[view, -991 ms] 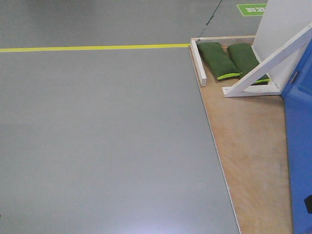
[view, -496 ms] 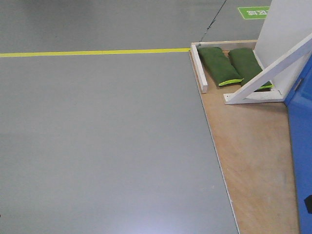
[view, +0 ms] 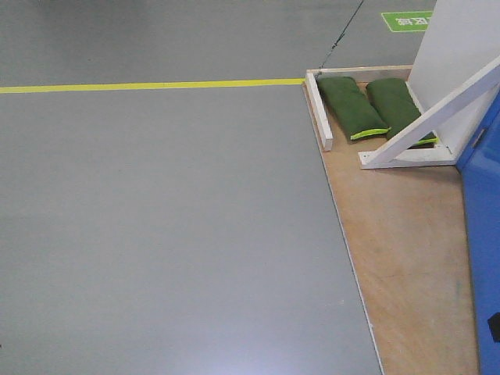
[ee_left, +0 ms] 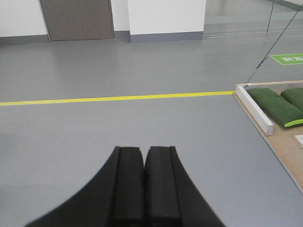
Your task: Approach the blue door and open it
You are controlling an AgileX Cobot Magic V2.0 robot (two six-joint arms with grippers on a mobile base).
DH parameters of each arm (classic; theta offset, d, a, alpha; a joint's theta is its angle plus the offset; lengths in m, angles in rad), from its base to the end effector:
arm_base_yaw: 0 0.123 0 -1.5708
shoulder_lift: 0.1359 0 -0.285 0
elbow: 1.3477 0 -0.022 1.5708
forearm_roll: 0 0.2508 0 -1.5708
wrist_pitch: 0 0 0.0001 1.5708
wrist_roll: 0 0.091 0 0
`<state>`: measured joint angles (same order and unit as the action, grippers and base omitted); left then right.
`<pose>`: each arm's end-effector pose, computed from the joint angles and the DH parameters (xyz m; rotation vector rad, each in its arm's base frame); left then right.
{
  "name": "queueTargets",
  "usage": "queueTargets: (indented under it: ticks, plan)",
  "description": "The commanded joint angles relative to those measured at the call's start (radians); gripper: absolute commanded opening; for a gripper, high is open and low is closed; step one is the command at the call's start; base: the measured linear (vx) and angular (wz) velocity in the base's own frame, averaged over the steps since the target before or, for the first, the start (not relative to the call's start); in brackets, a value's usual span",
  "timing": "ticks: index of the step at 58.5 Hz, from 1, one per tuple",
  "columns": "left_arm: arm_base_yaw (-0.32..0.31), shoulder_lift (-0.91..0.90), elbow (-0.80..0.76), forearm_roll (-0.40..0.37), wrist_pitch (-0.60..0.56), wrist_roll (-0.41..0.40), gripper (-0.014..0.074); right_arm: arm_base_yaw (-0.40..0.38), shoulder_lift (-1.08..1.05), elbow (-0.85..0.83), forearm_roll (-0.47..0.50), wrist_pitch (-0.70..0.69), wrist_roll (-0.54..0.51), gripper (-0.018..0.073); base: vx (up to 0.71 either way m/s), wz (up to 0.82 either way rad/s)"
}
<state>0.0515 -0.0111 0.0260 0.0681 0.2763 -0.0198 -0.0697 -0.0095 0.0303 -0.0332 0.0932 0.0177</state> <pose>0.0547 0.0045 0.1801 -0.0185 1.7749 0.0867 0.0569 -0.0043 0.1950 0.0458 1.5973 -0.0686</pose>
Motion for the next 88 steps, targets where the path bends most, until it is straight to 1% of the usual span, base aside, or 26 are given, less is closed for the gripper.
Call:
queueTargets:
  ticks: [1, 46, 49, 53, 59, 62, 66, 70, 80, 83, 88]
  plan:
    - [-0.001, -0.013, -0.026, -0.003, -0.085, -0.007, 0.0073, -0.002, -0.008, 0.002, -0.008, -0.083, -0.001, 0.0012, 0.00, 0.00]
    - [-0.001, -0.013, -0.026, -0.003, -0.085, -0.007, 0.0073, -0.007, -0.002, -0.007, -0.008, -0.078, -0.001, 0.0012, 0.00, 0.00]
    - [-0.001, -0.013, -0.026, -0.003, -0.085, -0.007, 0.0073, -0.031, 0.033, -0.037, -0.008, -0.075, -0.001, 0.0012, 0.00, 0.00]
    - [-0.001, -0.013, -0.026, -0.003, -0.085, -0.007, 0.0073, -0.083, 0.104, -0.100, -0.002, -0.076, -0.001, 0.0012, 0.00, 0.00]
    - [-0.001, -0.013, -0.026, -0.003, -0.085, -0.007, 0.0073, -0.192, 0.242, -0.228, 0.057, -0.076, -0.001, 0.0012, 0.00, 0.00]
    - [-0.001, -0.013, -0.026, -0.003, -0.085, -0.007, 0.0073, -0.245, 0.308, -0.297, 0.115, -0.076, -0.001, 0.0012, 0.00, 0.00]
    - [-0.001, -0.013, -0.026, -0.003, -0.085, -0.007, 0.0073, -0.325, 0.397, -0.412, 0.236, -0.079, -0.001, 0.0012, 0.00, 0.00]
    - [-0.001, -0.013, -0.026, -0.003, -0.085, -0.007, 0.0073, -0.409, 0.476, -0.504, 0.409, -0.093, -0.001, 0.0012, 0.00, 0.00]
    - [-0.001, -0.013, -0.026, -0.003, -0.085, -0.007, 0.0073, -0.628, 0.642, -0.739, 0.909, -0.093, -0.001, 0.0012, 0.00, 0.00]
    - [-0.001, -0.013, -0.026, -0.003, -0.085, -0.007, 0.0073, -0.697, 0.689, -0.799, 1.036, -0.114, -0.001, 0.0012, 0.00, 0.00]
    - [-0.001, -0.013, -0.026, -0.003, -0.085, -0.007, 0.0073, -0.800, 0.759, -0.879, 1.171, -0.133, -0.001, 0.0012, 0.00, 0.00]
